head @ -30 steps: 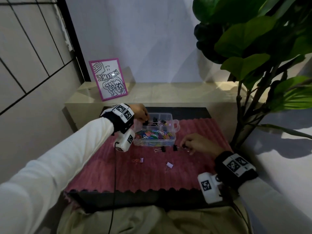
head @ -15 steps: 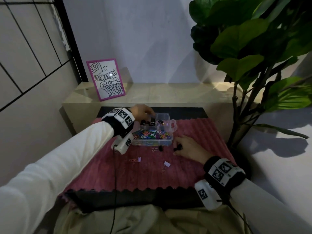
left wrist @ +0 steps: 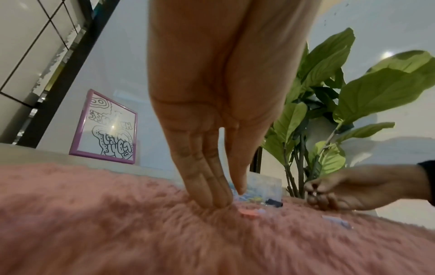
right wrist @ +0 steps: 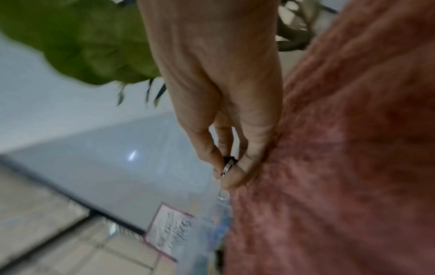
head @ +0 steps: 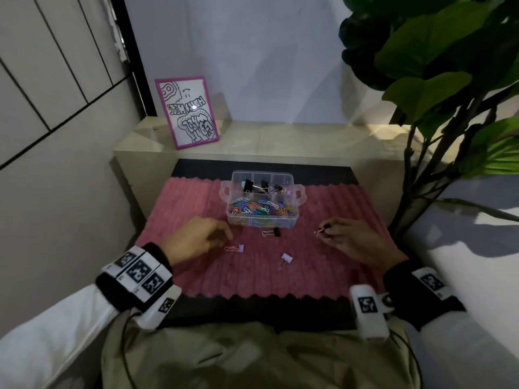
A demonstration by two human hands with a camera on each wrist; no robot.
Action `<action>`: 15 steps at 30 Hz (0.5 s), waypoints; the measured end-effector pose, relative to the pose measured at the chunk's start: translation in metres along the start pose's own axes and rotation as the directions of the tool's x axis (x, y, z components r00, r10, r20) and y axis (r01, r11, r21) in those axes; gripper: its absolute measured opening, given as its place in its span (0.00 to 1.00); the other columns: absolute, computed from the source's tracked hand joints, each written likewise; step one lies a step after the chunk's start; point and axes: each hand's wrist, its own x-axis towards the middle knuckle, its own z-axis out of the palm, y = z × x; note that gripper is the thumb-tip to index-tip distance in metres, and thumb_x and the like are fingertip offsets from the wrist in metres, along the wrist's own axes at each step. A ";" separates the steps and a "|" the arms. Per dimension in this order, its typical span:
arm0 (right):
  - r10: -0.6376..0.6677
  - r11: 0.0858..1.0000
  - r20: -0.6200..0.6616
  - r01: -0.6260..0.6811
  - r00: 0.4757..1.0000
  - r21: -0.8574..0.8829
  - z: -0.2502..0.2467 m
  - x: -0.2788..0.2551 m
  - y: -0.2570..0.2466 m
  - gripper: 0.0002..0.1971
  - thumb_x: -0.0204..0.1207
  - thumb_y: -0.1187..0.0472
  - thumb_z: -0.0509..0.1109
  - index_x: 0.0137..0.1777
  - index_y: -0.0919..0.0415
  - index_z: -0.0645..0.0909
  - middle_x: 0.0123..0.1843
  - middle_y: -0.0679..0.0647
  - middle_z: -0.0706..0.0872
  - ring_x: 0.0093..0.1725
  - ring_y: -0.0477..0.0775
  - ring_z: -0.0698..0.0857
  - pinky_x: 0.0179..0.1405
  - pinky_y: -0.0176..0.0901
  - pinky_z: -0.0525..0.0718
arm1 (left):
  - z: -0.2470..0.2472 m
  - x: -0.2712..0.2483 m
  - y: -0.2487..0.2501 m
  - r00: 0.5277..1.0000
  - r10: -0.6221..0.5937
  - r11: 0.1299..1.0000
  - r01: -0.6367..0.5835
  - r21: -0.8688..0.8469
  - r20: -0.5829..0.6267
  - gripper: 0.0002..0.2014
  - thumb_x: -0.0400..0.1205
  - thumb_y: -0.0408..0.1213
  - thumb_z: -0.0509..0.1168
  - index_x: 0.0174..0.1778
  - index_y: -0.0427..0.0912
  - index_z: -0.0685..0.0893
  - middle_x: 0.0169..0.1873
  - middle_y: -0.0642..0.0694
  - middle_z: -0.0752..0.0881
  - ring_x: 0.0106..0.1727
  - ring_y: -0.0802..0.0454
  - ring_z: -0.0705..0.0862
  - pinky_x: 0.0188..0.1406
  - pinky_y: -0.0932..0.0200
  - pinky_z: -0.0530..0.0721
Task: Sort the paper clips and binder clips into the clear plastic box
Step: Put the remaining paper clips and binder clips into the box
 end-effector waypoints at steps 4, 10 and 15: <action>0.120 0.946 0.176 -0.166 0.977 0.279 0.010 0.002 -0.021 0.10 0.54 0.67 0.80 0.32 0.65 0.81 0.33 0.58 0.86 0.30 0.48 0.84 0.25 0.32 0.83 | 0.007 0.008 0.003 1.000 0.020 1.000 -0.020 -0.008 0.007 0.17 0.74 0.39 0.71 0.58 0.41 0.80 0.51 0.50 0.82 0.47 0.55 0.82 0.45 0.70 0.73; -0.029 0.983 0.196 0.064 0.980 -0.174 0.057 0.042 -0.057 0.06 0.78 0.69 0.63 0.41 0.63 0.80 0.35 0.54 0.81 0.31 0.44 0.79 0.26 0.29 0.79 | 0.019 0.018 0.013 0.997 0.001 0.997 -0.007 0.076 0.073 0.11 0.73 0.38 0.71 0.47 0.38 0.81 0.46 0.44 0.84 0.47 0.48 0.82 0.48 0.52 0.79; -0.130 0.787 0.114 0.172 0.985 -0.592 0.095 0.079 -0.072 0.05 0.78 0.70 0.64 0.43 0.68 0.80 0.35 0.59 0.80 0.33 0.52 0.78 0.33 0.39 0.77 | 0.015 0.019 0.007 0.998 0.002 0.997 0.004 -0.076 0.070 0.07 0.71 0.33 0.72 0.42 0.37 0.83 0.37 0.46 0.86 0.30 0.66 0.79 0.35 0.71 0.74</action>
